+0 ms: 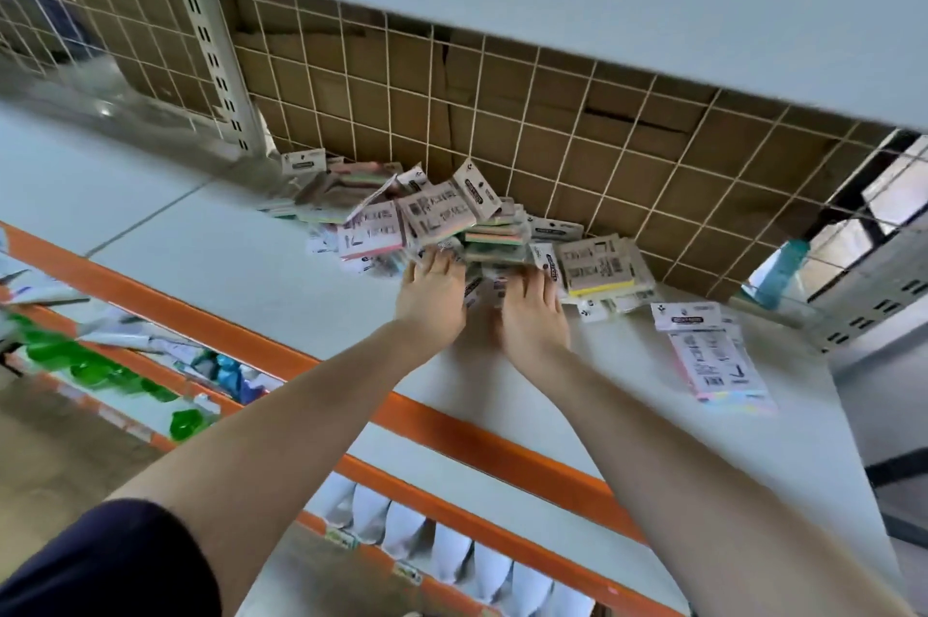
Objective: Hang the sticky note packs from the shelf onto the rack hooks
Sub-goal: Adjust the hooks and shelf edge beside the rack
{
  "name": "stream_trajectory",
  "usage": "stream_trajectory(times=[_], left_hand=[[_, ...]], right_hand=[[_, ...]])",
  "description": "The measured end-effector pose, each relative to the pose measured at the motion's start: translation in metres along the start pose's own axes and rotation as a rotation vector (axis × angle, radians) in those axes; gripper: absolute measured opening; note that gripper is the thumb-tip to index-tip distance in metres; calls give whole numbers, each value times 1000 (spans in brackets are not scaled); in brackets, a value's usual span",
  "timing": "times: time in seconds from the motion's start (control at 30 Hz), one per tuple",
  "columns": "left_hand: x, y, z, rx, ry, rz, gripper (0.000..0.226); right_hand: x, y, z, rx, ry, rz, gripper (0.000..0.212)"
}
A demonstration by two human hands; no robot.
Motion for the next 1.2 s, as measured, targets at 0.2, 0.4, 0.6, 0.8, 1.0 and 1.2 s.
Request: stream_trajectory(times=[0.2,0.4,0.6,0.8,1.0,1.2], left_hand=[[-19,2,8,30,151,-61,54],[-22,-13,6,30,211,-119,35],[-29,-46,0,19,155,-147,34],[-19,-67,7,-137,200,-77,53],[-7,-60,24,-287,132,96,76],[-4,-58,28,-321,158,102,59]], right_hand=[[3,8,-2,23,-106,-30,57],[12,-3,5,131,-345,-15,47],[7,-35,1,136,-255,-31,48],[10,-60,-3,115,-269,-48,52],[19,-82,-2,175,-140,-405,35],[38,-65,-23,-155,472,-310,21]])
Point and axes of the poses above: each hand's wrist, its own y-axis towards the middle knuckle, its own x-axis out of the back of the hand, z = x × y, the point moved 2 cm from there along y, towards the middle knuckle, and after that the axes turned 9 degrees about z, right-handed, at the moved point
